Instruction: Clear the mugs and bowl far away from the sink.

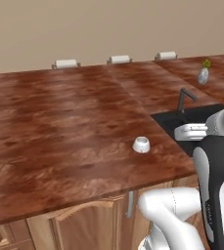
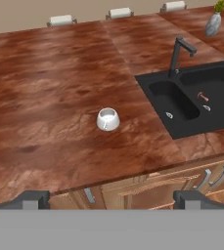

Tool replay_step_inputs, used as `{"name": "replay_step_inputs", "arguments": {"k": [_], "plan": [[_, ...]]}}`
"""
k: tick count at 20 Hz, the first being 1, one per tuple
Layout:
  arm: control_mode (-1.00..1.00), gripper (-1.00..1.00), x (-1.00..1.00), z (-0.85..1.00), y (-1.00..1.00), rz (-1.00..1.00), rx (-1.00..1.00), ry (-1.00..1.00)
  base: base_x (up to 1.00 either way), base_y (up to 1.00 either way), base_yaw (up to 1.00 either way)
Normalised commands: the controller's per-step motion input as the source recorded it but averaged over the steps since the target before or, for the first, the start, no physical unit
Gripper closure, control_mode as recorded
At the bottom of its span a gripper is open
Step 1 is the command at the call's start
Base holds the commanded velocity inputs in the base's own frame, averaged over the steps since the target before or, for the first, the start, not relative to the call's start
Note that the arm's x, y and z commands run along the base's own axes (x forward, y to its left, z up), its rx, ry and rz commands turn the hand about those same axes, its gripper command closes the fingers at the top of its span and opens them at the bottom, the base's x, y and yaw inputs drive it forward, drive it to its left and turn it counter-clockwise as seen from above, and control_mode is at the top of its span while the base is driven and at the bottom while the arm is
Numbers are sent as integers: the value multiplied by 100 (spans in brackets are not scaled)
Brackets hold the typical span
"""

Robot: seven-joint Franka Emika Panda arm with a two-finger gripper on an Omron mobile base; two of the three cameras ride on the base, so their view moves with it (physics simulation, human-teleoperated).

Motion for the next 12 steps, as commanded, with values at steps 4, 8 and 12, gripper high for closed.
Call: {"name": "replay_step_inputs", "arguments": {"k": [4,8,12], "plan": [[100,-100,0,0,0,0,0,0,-20,0,0],[100,-100,0,0,0,0,0,0,0,11,0],[100,-100,0,0,0,0,0,0,1,40,-1]]}}
